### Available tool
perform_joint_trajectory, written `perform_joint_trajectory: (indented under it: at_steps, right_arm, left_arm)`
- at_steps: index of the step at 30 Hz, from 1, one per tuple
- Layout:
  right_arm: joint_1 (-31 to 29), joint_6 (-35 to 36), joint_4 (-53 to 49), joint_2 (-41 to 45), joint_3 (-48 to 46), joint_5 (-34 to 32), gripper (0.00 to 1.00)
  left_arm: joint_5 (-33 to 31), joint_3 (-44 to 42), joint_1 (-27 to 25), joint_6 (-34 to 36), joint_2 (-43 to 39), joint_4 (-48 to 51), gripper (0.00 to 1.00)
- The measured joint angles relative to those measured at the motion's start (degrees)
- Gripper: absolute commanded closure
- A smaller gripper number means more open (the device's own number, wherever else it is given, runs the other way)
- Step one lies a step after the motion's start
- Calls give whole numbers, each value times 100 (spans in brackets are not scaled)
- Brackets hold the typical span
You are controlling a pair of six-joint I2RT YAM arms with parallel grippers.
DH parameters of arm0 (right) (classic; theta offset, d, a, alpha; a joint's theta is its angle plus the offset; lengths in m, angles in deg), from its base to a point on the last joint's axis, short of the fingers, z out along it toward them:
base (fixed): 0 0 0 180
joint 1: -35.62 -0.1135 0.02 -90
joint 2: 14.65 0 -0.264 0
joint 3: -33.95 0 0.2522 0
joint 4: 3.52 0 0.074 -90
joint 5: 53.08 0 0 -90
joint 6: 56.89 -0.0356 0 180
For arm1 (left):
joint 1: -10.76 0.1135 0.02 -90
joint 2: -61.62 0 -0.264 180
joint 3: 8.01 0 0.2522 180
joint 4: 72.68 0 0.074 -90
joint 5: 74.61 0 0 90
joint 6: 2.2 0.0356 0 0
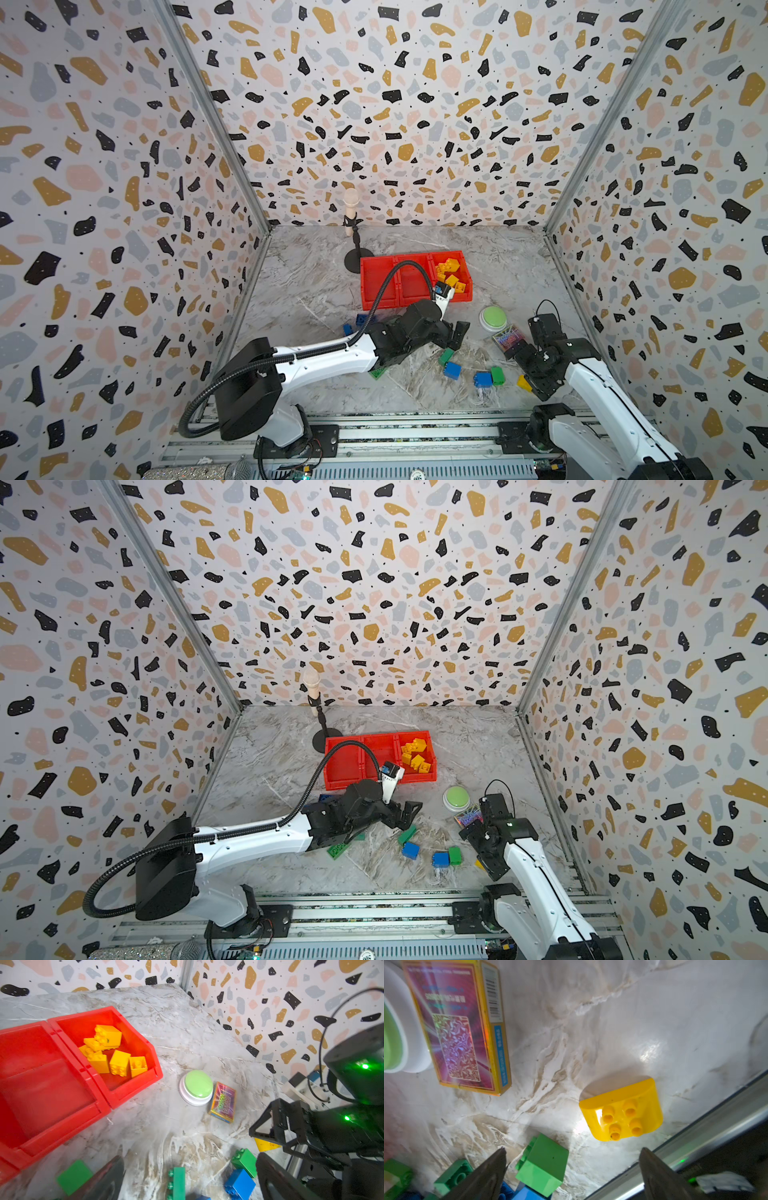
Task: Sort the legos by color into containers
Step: 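Move the right gripper to the rounded yellow brick and grasp it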
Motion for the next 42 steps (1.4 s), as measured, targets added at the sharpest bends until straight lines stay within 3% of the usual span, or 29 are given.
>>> perform_joint_trajectory:
  at_steps: [7, 14, 20, 27, 34, 39, 42]
  right_arm:
    - [61, -992, 284, 564, -468, 144, 3]
    - [205, -1349, 212, 579, -446, -181, 7]
    - [800, -1137, 409, 136, -446, -153, 15]
    - [1471, -610, 739, -345, -494, -24, 34]
    - [1661, -293, 997, -426, -586, 155, 39]
    - [1661, -81, 1119, -481, -599, 234, 59]
    - [1663, 52, 1165, -501, -616, 256, 63]
  left_arm:
    - [321, -304, 1003, 9, -164, 2, 0]
    - [479, -387, 1259, 76, -197, 0, 0]
    - [529, -387, 1355, 111, -197, -17, 0]
    - [531, -387, 1445, 116, -197, 57, 0]
    - [555, -387, 1539, 114, -186, 214, 0]
    - [616, -380, 1565, 111, -107, 269, 0]
    - [636, -380, 1567, 109, -81, 275, 0]
